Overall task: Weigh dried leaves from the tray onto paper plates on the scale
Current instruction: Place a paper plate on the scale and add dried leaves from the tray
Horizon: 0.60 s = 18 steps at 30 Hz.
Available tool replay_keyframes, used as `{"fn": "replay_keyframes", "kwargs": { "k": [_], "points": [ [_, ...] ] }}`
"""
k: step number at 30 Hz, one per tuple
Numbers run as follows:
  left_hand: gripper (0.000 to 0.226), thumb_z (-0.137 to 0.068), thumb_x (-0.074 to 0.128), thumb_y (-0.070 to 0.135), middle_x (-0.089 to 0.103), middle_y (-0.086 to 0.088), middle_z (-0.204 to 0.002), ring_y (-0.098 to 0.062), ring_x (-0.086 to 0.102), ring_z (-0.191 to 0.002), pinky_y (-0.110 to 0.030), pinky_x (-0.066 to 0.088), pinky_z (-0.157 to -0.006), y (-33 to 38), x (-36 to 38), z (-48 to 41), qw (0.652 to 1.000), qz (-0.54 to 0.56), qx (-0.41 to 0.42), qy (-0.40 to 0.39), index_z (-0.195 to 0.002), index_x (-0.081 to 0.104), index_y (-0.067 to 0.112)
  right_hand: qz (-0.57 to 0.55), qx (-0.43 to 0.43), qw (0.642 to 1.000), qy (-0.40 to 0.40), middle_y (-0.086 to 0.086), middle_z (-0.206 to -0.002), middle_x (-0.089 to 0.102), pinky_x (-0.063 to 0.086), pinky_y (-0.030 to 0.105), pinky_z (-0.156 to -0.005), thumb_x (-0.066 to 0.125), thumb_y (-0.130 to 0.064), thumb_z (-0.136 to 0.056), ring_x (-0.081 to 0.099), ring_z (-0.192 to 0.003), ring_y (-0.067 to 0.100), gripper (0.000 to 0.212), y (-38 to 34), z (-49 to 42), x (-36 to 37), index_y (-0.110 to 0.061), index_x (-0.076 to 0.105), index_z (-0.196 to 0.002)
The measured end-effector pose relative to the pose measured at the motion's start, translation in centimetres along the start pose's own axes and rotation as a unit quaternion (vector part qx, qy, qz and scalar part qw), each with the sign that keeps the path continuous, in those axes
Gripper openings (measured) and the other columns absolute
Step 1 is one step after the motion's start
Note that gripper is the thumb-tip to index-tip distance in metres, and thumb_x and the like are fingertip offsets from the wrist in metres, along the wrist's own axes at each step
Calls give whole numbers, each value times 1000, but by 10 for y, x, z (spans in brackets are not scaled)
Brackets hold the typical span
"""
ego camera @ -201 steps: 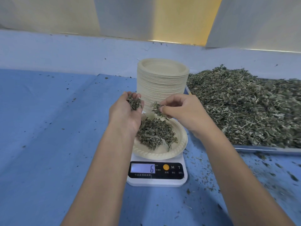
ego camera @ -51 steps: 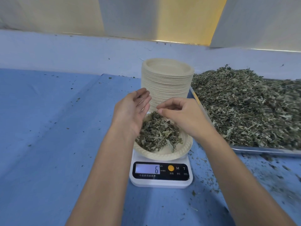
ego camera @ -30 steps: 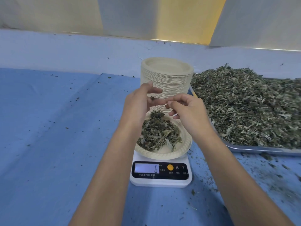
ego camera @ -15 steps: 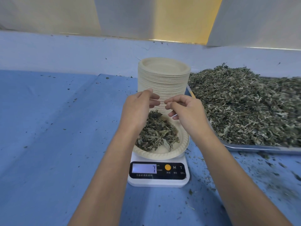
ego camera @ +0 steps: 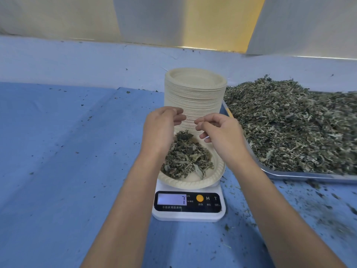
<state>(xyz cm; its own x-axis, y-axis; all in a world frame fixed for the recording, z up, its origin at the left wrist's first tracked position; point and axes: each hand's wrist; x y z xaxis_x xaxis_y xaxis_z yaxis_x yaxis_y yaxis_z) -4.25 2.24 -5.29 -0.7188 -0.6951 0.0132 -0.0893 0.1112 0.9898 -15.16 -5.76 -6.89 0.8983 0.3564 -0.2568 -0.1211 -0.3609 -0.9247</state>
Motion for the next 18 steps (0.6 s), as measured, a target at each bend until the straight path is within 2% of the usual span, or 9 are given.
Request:
{"fn": "replay_keyframes", "kwargs": {
  "k": [2, 5, 9, 11, 14, 16, 18],
  "points": [
    [26, -94, 40, 14, 70, 2, -89, -9, 64, -91, -26, 47, -78, -1, -2, -2, 999, 11, 8, 36, -91, 66, 17, 11, -2, 1000, 18, -7, -75, 69, 49, 23, -63, 60, -11, -86, 56, -55, -3, 17, 3, -1, 0, -24, 70, -80],
    [26, -93, 40, 12, 70, 1, -91, -9, 63, -91, -24, 46, -83, -4, -11, -8, 995, 24, 14, 93, -95, 66, 14, 9, 4, 998, 58, -13, -74, 67, 49, 23, -70, 59, -12, -87, 55, -60, -9, 19, 7, -2, -2, -27, 69, -79],
    [26, -93, 39, 11, 69, 1, -99, -8, 62, -97, -24, 44, -86, -9, -24, -13, 992, 44, -8, 121, -96, 64, 17, -49, 47, 994, 87, -8, -87, 68, 50, 29, -80, 55, -11, -89, 59, -78, 3, 20, 14, -1, -9, -24, 69, -86],
    [26, -91, 39, 12, 68, 3, -103, -8, 59, -103, -26, 43, -90, -13, -29, -14, 992, 6, -5, 125, -97, 63, 20, -77, 67, 991, 91, -5, -96, 69, 50, 29, -88, 54, -9, -90, 63, -92, 8, 20, 18, 1, -11, -22, 69, -92],
    [29, -90, 39, 12, 66, 5, -108, -12, 57, -107, -34, 43, -98, -22, -40, -10, 988, -62, -1, 144, -102, 63, 22, -152, 95, 976, 121, 0, -104, 68, 50, 27, -91, 52, -6, -91, 63, -102, 12, 20, 25, 7, -13, -17, 67, -100],
    [30, -90, 39, 14, 65, 7, -97, -17, 58, -100, -36, 45, -92, -29, -48, -6, 978, -143, 2, 154, -105, 64, 18, -195, 112, 967, 123, 0, -103, 68, 50, 25, -91, 50, -3, -92, 64, -102, 12, 22, 28, 9, -13, -15, 65, -104],
    [27, -90, 38, 16, 65, -1, -86, -20, 54, -85, -37, 43, -80, -34, -51, -2, 964, -229, -2, 137, -98, 64, 14, -217, 124, 961, 117, 1, -103, 68, 50, 25, -92, 48, -2, -94, 65, -102, 13, 23, 29, 10, -12, -11, 64, -108]
  ]
}}
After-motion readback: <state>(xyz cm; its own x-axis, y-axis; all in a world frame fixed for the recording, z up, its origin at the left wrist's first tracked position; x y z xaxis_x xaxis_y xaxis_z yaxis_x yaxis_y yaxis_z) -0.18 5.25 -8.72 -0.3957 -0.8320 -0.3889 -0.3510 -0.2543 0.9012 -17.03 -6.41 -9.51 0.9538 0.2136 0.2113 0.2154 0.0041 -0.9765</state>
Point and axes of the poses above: each hand's wrist, its own z-axis away from the middle knuckle, its own x-axis out of the palm, y = z × x
